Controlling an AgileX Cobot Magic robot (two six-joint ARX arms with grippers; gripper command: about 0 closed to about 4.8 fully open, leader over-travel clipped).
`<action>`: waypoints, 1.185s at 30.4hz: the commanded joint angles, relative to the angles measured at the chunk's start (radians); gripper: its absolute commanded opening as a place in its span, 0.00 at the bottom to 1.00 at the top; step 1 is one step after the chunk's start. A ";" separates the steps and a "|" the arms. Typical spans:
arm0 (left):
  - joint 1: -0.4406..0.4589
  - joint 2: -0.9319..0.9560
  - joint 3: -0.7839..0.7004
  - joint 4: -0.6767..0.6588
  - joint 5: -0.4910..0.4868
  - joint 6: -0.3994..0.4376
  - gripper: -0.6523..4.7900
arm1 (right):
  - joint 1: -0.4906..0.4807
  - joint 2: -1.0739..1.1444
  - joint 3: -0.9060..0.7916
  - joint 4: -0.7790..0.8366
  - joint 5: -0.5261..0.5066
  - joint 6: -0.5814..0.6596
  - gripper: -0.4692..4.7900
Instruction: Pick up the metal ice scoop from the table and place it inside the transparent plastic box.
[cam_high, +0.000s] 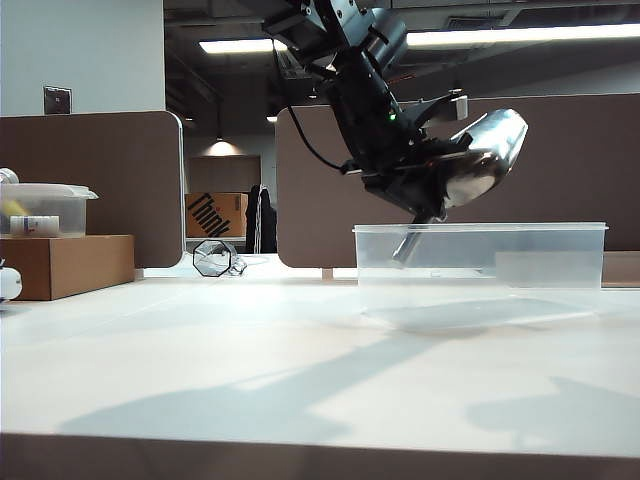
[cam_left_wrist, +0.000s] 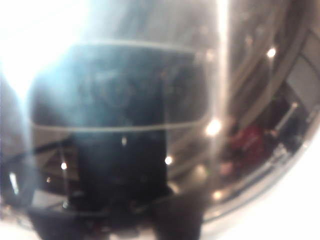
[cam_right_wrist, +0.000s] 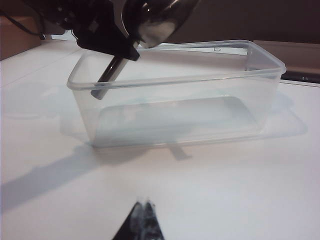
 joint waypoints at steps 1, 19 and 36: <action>-0.003 0.009 0.006 0.020 0.008 0.003 0.11 | 0.001 0.000 0.001 0.015 -0.001 -0.002 0.09; -0.008 0.050 0.007 -0.025 0.032 0.003 0.11 | 0.002 0.000 0.001 0.015 -0.001 -0.002 0.09; -0.008 0.050 0.007 -0.076 0.027 0.014 0.48 | 0.002 0.000 0.001 0.015 -0.001 -0.002 0.09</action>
